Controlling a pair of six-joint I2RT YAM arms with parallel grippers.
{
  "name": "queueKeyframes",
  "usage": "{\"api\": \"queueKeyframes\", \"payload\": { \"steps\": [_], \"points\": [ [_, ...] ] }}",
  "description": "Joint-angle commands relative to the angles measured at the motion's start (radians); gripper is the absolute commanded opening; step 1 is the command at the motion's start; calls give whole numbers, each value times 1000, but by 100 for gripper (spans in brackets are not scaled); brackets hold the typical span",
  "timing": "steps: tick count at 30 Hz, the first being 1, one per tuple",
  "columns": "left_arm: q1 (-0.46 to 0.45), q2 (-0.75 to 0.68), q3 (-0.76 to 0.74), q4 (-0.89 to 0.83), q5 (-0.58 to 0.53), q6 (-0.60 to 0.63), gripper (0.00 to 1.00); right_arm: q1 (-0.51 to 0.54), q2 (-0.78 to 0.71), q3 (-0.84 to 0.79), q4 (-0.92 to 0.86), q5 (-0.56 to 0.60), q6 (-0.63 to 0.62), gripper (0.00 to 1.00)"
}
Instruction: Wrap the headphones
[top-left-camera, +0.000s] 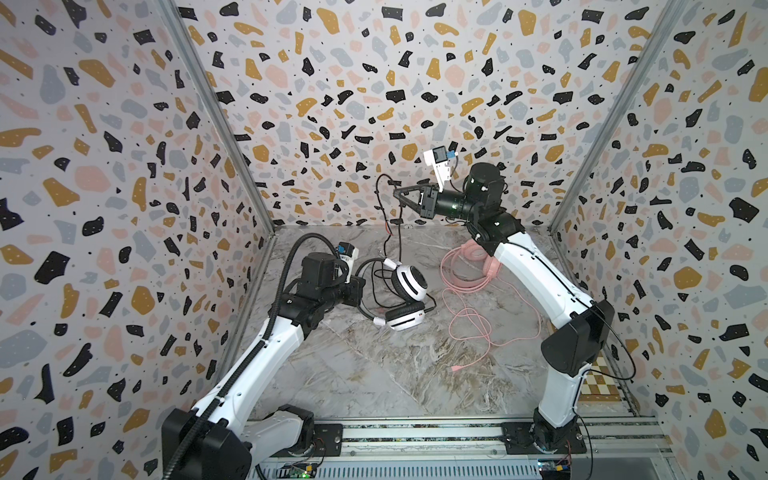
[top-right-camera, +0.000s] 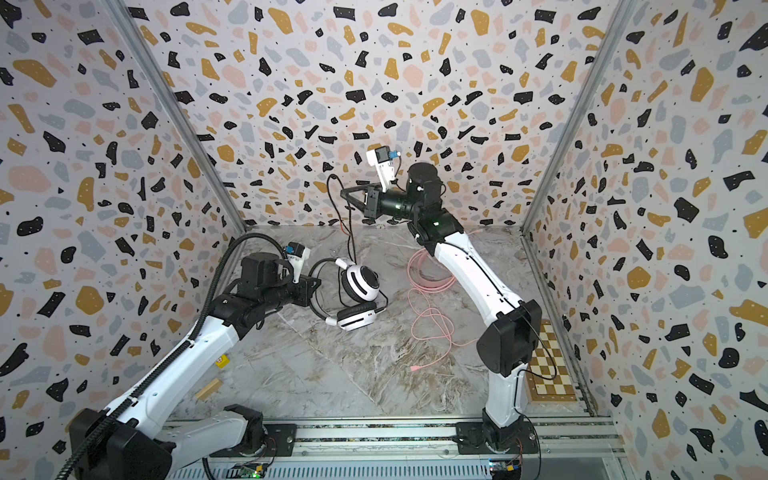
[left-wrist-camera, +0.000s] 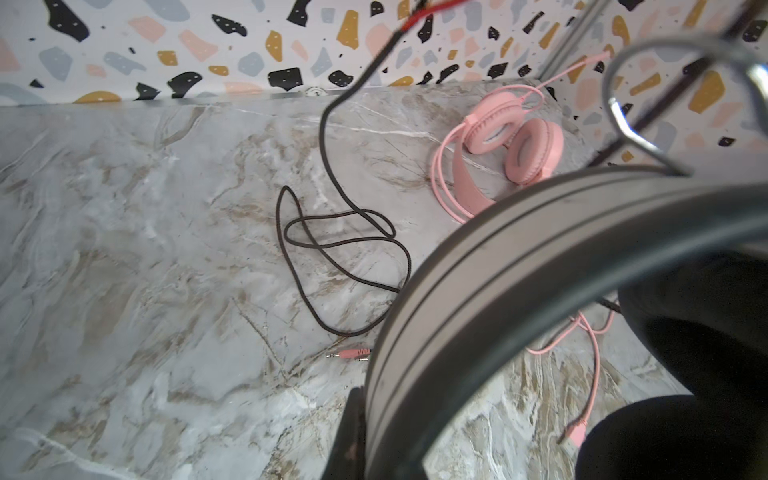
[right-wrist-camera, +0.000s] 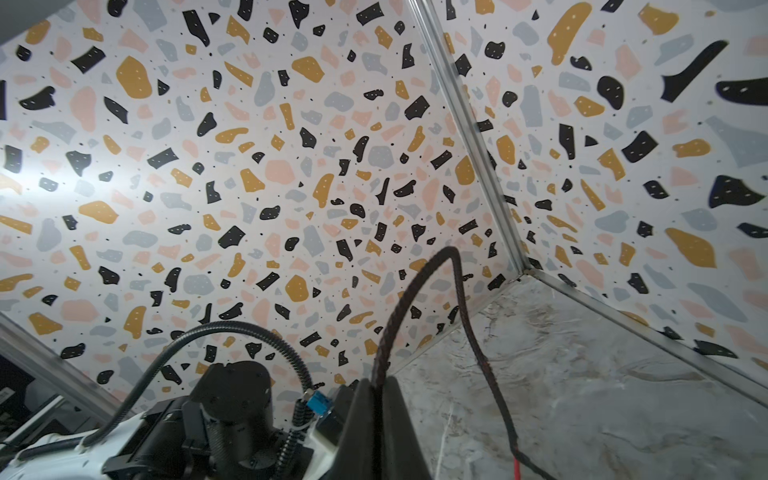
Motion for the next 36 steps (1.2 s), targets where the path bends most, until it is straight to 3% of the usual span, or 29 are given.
{"api": "queueKeyframes", "payload": {
  "steps": [1, 10, 15, 21, 28, 32, 36],
  "points": [
    [-1, 14, 21, 129, -40, -119, 0, 22, -113, -97, 193, -39, 69, 0],
    [16, 43, 31, 137, -162, -233, 0, 58, -330, -466, 371, -47, 127, 0],
    [81, 36, 15, 172, -152, -320, 0, 60, -461, -695, 407, -11, 130, 0],
    [115, 27, -8, 248, -196, -425, 0, 93, -496, -933, 592, -15, 261, 0],
    [118, 16, -25, 334, -221, -509, 0, 150, -438, -989, 719, -35, 323, 0],
    [124, -25, -43, 361, -259, -556, 0, 150, -439, -971, 681, -19, 277, 1],
    [133, -81, -69, 403, -294, -585, 0, 118, -488, -1060, 701, 56, 284, 2]
  ]
}}
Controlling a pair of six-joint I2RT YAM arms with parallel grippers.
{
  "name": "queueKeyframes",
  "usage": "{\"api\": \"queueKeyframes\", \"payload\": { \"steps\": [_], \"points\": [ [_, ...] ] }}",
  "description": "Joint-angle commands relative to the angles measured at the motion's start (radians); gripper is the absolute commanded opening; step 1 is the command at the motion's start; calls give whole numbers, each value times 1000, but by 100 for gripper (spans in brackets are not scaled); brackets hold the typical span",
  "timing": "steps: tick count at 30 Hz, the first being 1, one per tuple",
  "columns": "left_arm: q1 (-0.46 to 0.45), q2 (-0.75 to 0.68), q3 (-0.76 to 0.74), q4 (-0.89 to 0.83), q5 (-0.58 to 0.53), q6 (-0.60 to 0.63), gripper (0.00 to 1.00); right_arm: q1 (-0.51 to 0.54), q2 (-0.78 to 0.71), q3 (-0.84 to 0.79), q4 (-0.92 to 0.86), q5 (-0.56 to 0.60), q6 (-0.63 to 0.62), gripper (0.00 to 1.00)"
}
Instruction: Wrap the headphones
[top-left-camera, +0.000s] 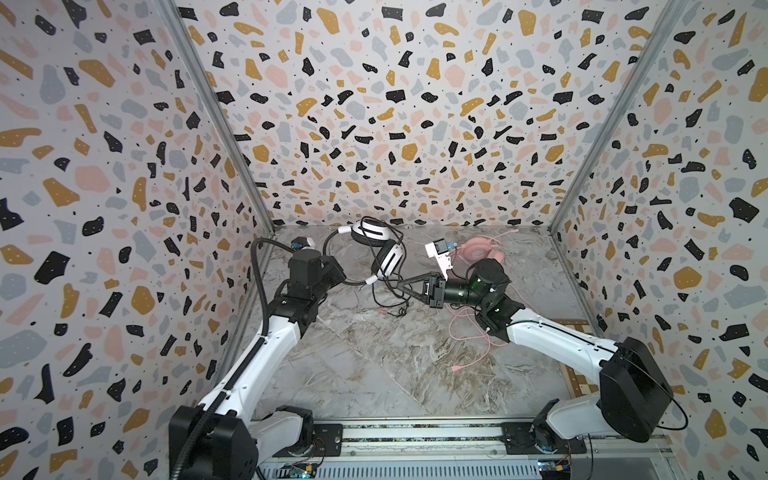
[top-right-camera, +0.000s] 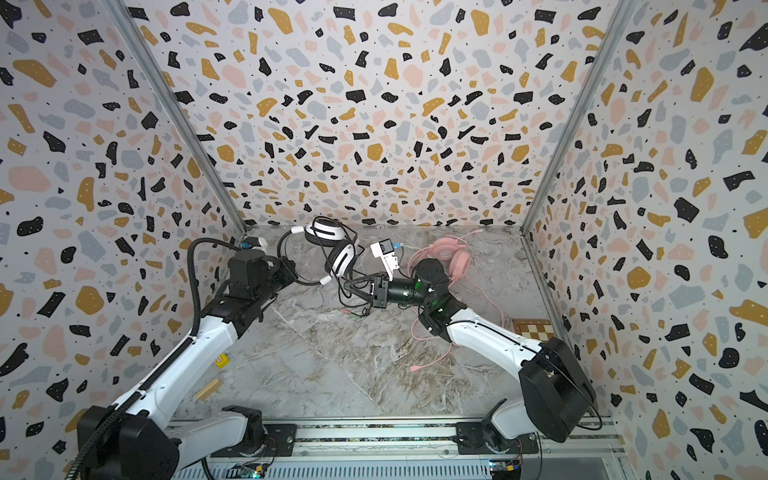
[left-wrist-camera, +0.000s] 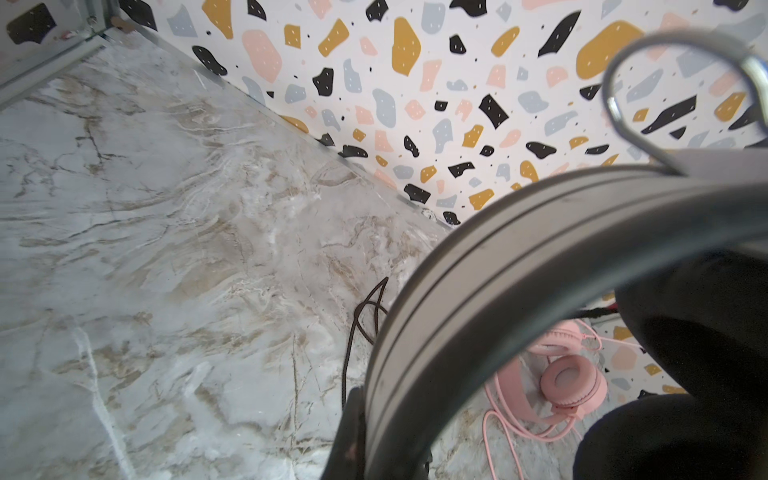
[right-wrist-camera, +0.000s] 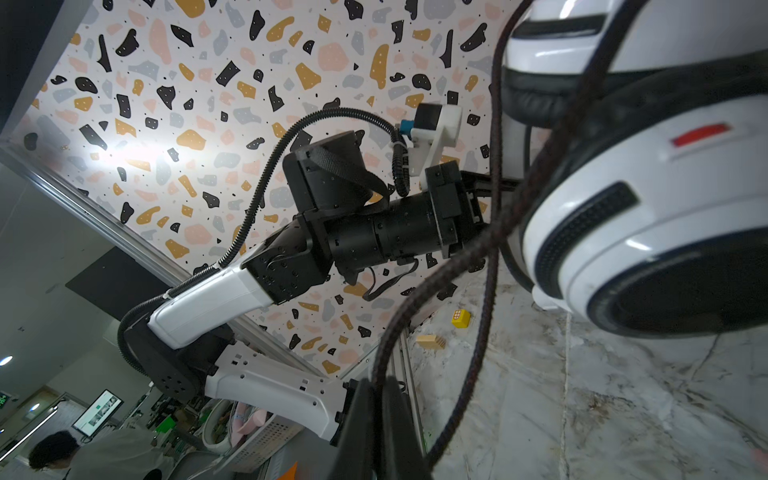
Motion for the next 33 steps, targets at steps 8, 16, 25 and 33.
{"api": "queueKeyframes", "payload": {
  "steps": [8, 16, 25, 33],
  "points": [
    [28, -87, -54, 348, 135, -202, 0, -174, -114, -202, 157, 95, 96, 5],
    [28, -44, -43, 433, 275, -235, 0, -157, 7, -159, 324, 26, 200, 7],
    [28, -53, -74, 537, 330, -294, 0, -138, 67, -106, 318, -7, 191, 8],
    [28, -47, -48, 424, 351, -169, 0, -311, 38, -123, 392, -8, 252, 8]
  ]
}}
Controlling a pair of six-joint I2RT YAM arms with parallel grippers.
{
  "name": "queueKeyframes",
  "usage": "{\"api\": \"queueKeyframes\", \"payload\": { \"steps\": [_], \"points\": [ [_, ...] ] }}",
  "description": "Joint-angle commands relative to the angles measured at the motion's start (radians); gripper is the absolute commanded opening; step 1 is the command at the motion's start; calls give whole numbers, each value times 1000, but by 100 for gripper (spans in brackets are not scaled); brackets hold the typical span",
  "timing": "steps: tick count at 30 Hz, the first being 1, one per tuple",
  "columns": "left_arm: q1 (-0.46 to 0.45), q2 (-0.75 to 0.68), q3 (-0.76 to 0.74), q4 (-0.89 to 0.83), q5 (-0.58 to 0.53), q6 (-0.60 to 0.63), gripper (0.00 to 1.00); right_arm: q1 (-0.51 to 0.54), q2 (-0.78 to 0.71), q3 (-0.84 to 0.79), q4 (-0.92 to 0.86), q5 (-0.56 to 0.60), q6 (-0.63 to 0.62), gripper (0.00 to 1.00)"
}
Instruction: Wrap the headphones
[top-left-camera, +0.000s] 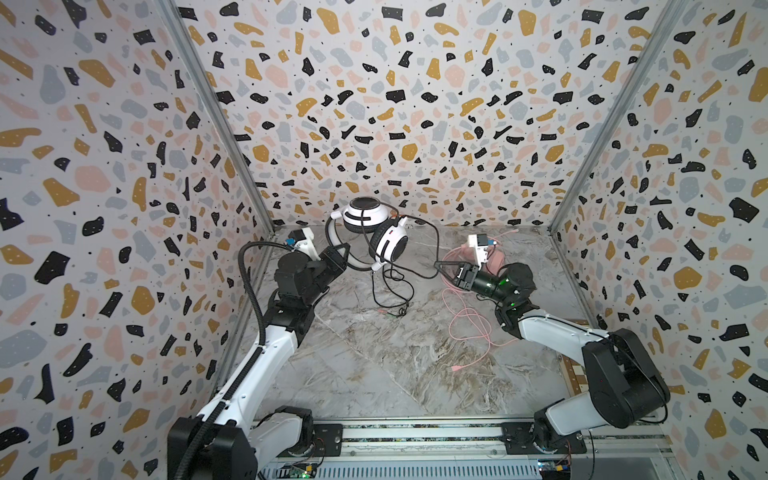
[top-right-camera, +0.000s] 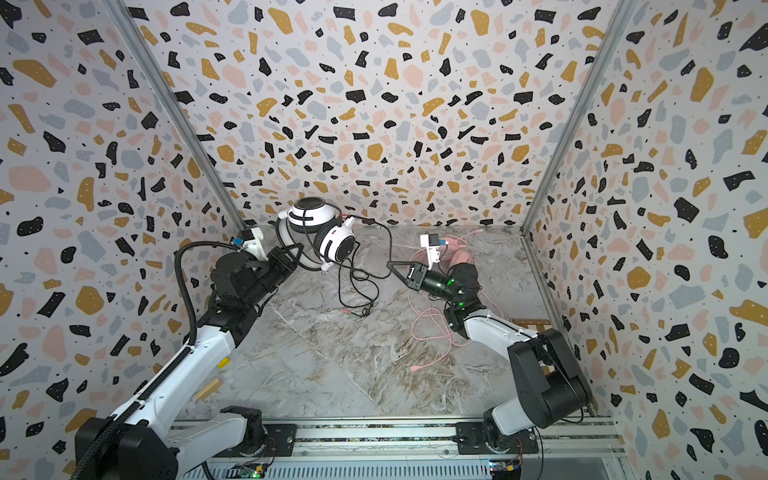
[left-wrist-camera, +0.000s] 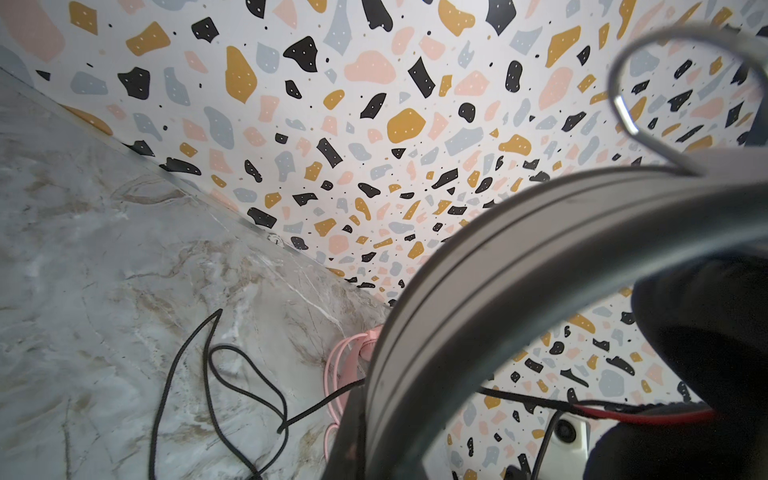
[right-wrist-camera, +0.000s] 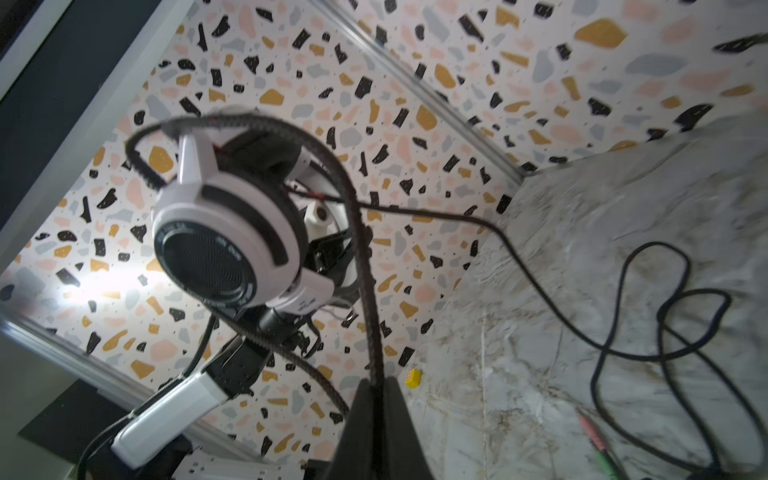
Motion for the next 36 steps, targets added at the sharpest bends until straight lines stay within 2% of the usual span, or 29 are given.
{"api": "queueKeyframes", "payload": {
  "steps": [1, 5, 10, 14, 22, 28, 36],
  "points": [
    [1, -15, 14, 66, 34, 39, 0, 9, -20, 68, 51, -25, 12, 8],
    [1, 5, -45, 232, 116, -48, 0, 51, 28, 172, 47, -38, 17, 8],
    [-7, 29, -26, 224, 166, -36, 0, 100, 81, 329, 13, -56, -3, 9],
    [-7, 22, -23, 235, 189, -38, 0, 133, 105, 416, -190, -58, -133, 9],
    [-11, 37, -26, 268, 222, -41, 0, 164, 109, 303, -219, -44, -149, 9],
    [-25, 66, -43, 321, 226, -78, 0, 204, 105, 287, -231, -23, -169, 9],
    [-27, 54, -24, 192, 268, 35, 0, 113, 89, 306, -293, -25, -224, 9]
  ]
}}
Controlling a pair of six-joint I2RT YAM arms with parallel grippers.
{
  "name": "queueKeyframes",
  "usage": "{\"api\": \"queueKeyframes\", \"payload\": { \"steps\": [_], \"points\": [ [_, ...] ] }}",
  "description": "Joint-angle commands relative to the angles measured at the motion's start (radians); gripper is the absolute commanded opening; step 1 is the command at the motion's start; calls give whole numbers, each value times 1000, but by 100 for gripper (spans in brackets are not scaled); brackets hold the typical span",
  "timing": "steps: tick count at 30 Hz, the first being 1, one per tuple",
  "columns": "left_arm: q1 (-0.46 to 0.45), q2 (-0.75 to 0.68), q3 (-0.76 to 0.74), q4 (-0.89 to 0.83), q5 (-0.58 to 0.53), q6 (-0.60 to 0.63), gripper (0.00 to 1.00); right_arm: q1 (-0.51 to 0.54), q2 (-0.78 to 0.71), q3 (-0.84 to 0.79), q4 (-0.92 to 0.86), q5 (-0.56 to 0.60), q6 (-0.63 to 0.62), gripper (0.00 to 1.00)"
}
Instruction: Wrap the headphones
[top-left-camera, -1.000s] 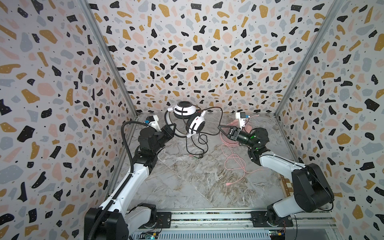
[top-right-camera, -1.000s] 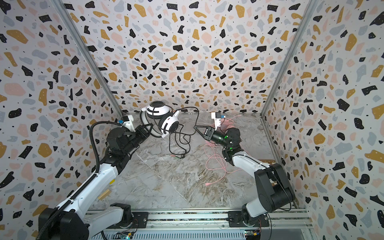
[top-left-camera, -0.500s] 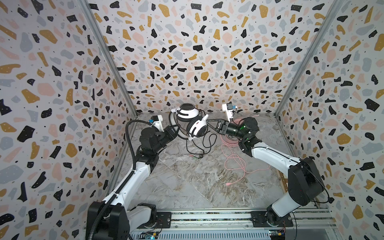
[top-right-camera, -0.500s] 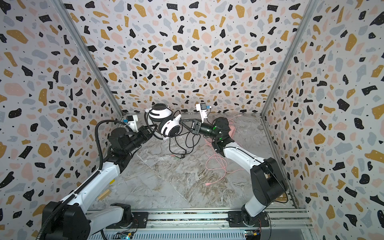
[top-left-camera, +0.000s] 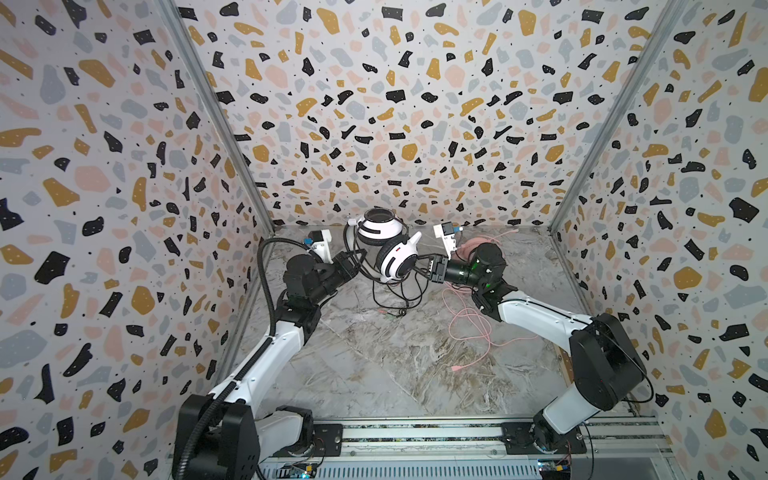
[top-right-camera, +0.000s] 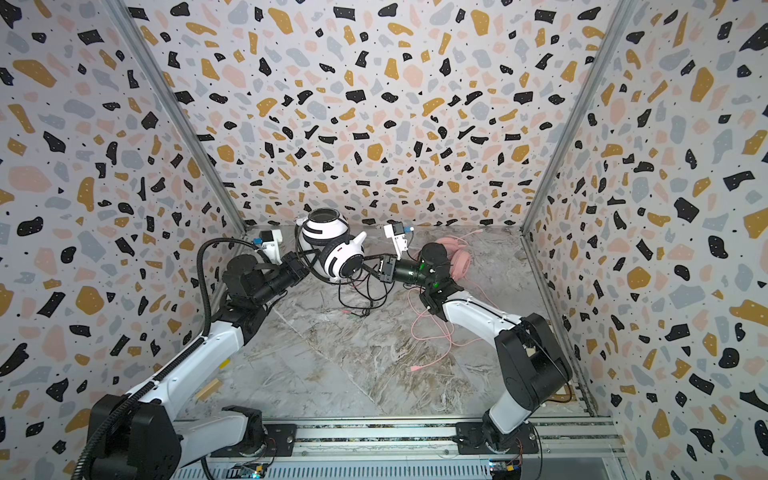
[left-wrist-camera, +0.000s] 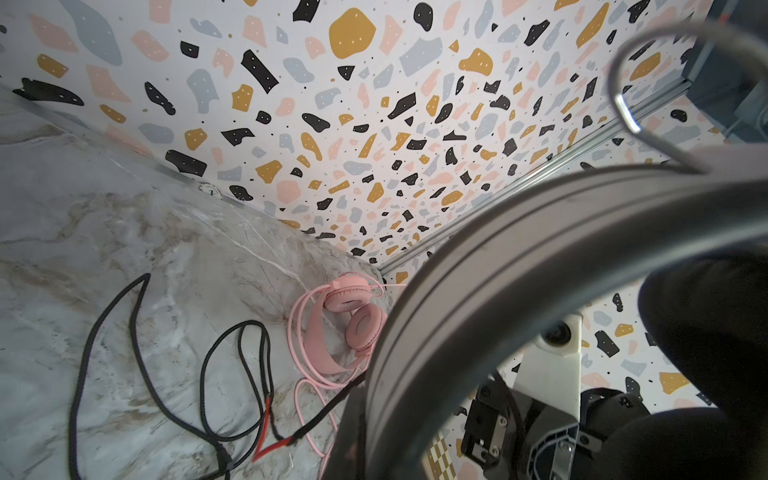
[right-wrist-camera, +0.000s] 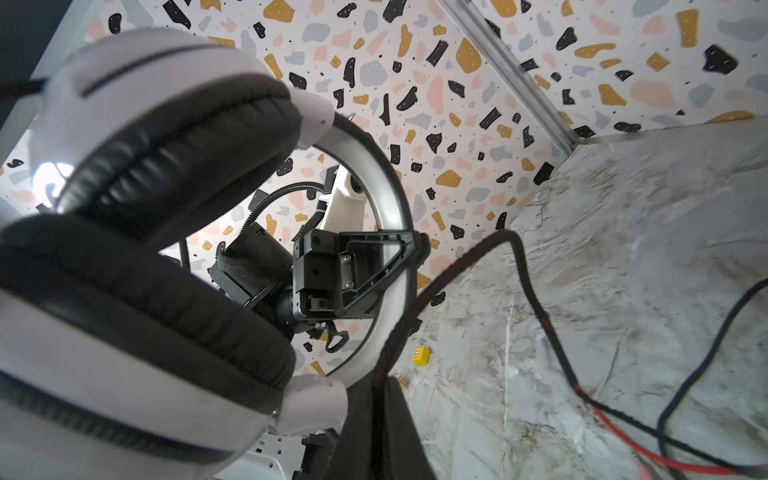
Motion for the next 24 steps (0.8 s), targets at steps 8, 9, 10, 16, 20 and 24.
{"api": "queueKeyframes", "payload": {
  "steps": [8, 9, 10, 16, 20, 24],
  "points": [
    [-29, -5, 49, -135, 141, 221, 0, -117, -38, 94, -141, 5, -135, 9],
    [-42, 0, 58, -157, 143, 248, 0, -120, -33, 106, -150, 1, -144, 9],
    [-57, 7, 69, -221, 143, 287, 0, -121, -29, 117, -161, -5, -153, 10],
    [-136, 67, 134, -472, 110, 488, 0, -140, 11, 219, -233, -81, -211, 13],
    [-154, 87, 127, -526, 82, 541, 0, -146, 21, 250, -258, -108, -227, 14],
    [-186, 106, 139, -594, 27, 594, 0, -146, 32, 273, -254, -142, -224, 14]
  ]
}}
